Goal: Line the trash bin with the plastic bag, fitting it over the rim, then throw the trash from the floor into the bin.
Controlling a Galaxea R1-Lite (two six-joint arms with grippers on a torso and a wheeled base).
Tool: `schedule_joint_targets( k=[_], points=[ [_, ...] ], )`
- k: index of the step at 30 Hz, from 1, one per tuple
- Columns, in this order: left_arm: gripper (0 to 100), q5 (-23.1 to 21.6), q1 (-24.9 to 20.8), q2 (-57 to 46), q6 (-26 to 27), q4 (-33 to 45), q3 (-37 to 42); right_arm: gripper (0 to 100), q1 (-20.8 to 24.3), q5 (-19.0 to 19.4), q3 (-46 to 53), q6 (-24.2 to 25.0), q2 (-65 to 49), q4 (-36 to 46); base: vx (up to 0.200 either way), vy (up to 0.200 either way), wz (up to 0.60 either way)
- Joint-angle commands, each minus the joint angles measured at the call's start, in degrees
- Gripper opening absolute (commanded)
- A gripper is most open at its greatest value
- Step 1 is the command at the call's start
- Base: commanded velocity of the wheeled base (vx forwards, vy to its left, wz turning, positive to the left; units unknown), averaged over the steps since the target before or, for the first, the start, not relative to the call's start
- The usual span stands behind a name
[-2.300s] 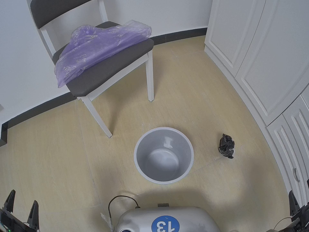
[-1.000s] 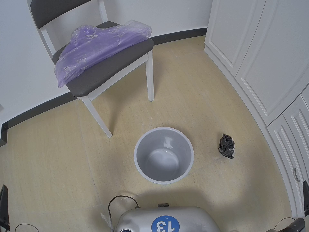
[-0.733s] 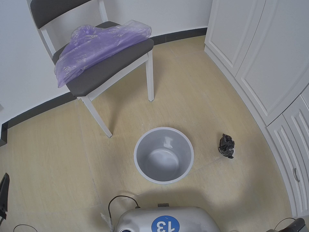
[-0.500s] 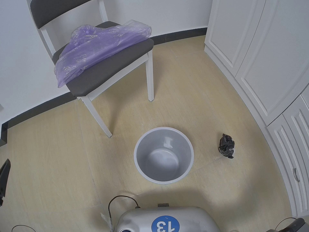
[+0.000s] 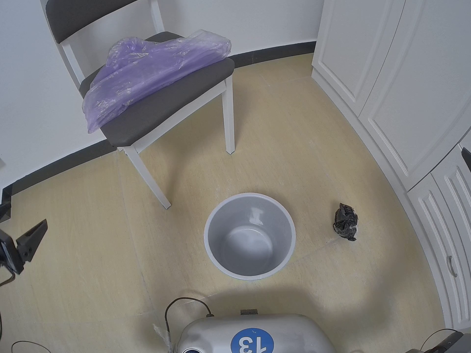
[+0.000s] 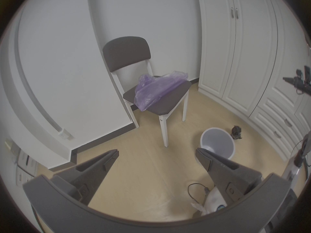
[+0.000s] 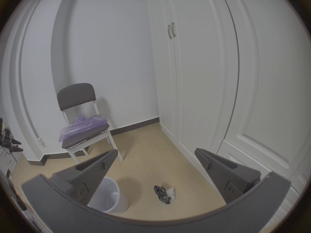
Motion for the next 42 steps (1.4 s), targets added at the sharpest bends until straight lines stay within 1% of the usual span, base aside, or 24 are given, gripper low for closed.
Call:
schedule_joint_targets(
  k=[1,2,3,5,9,11,12,13,15,17,19,21,22,24,25,26,30,33,37,42],
  points=[
    [100,3.8,0.1,10.3,3.7,-3.8,-2.4,100,0.0,-1.9,-1.0,0.6,6.2,-0.2,0.0,0.0,0.0],
    [100,3.8,0.1,10.3,3.7,-3.8,-2.4,100,0.0,-1.9,-1.0,0.6,6.2,-0.2,0.0,0.0,0.0],
    [100,4.3,0.1,14.0,4.5,-5.0,-4.5,100,0.1,-2.1,-1.0,0.8,7.0,-0.5,0.0,0.0,0.0],
    [100,4.4,0.1,17.4,5.2,-6.0,-6.4,100,0.2,-2.1,-1.0,0.8,7.3,-1.2,0.0,0.0,0.0],
    [100,4.5,0.5,26.1,5.0,-10.6,-11.3,100,1.4,-2.4,-1.0,0.8,7.0,-4.1,0.0,0.0,0.0],
    [100,4.5,1.3,29.7,5.0,-13.2,-13.2,100,2.1,-2.8,-1.2,0.8,7.0,-5.1,0.0,0.0,0.0],
    [100,4.5,1.3,29.7,5.0,-13.2,-13.2,100,2.1,-2.8,-1.2,0.8,7.0,-5.1,0.0,0.0,0.0],
    [100,4.5,2.7,33.5,5.2,-16.5,-15.5,100,3.5,-3.6,-1.7,0.8,7.0,-6.2,0.0,0.0,0.0],
    [100,4.4,3.2,36.4,5.2,-18.3,-17.7,100,4.9,-4.8,-1.4,0.9,6.9,-6.9,0.0,0.0,0.0],
    [100,4.4,3.3,38.4,5.2,-18.8,-19.1,100,5.9,-5.6,-1.1,0.9,6.8,-7.2,0.0,0.0,0.0],
    [100,4.6,3.4,42.4,4.9,-19.0,-21.1,100,8.0,-6.4,-0.2,1.2,5.7,-7.4,0.0,0.0,0.0],
    [100,4.8,3.6,43.3,4.8,-19.2,-21.7,100,8.6,-6.4,0.1,1.5,5.3,-7.5,0.0,0.0,0.0],
    [100,5.4,4.5,45.0,4.9,-19.9,-23.1,100,10.0,-6.4,0.3,1.8,4.2,-7.3,0.0,0.0,0.0],
    [100,5.6,4.9,47.0,4.9,-21.0,-24.6,100,11.1,-6.5,0.3,1.8,3.3,-7.2,0.0,0.0,0.0],
    [100,5.6,4.9,47.0,4.9,-21.0,-24.6,100,11.1,-6.5,0.3,1.8,3.3,-7.2,0.0,0.0,0.0],
    [100,5.6,5.2,49.1,4.7,-22.3,-26.2,100,11.4,-6.5,0.3,1.8,3.1,-7.4,0.0,0.0,0.0],
    [100,6.3,6.0,52.2,4.5,-25.0,-29.4,100,11.4,-6.4,0.2,1.8,3.0,-7.5,0.0,0.0,0.0],
    [100,6.2,6.1,53.2,4.1,-25.1,-31.6,100,11.5,-6.4,0.5,1.8,3.0,-7.4,0.0,0.0,0.0],
    [100,6.2,5.9,54.8,4.1,-25.5,-32.1,100,11.5,-6.4,0.4,1.9,3.1,-7.4,0.0,0.0,0.0],
    [100,6.0,5.2,54.3,4.0,-25.5,-31.6,100,11.5,-6.4,0.0,2.3,3.1,-7.5,0.0,0.0,0.0]
  ],
)
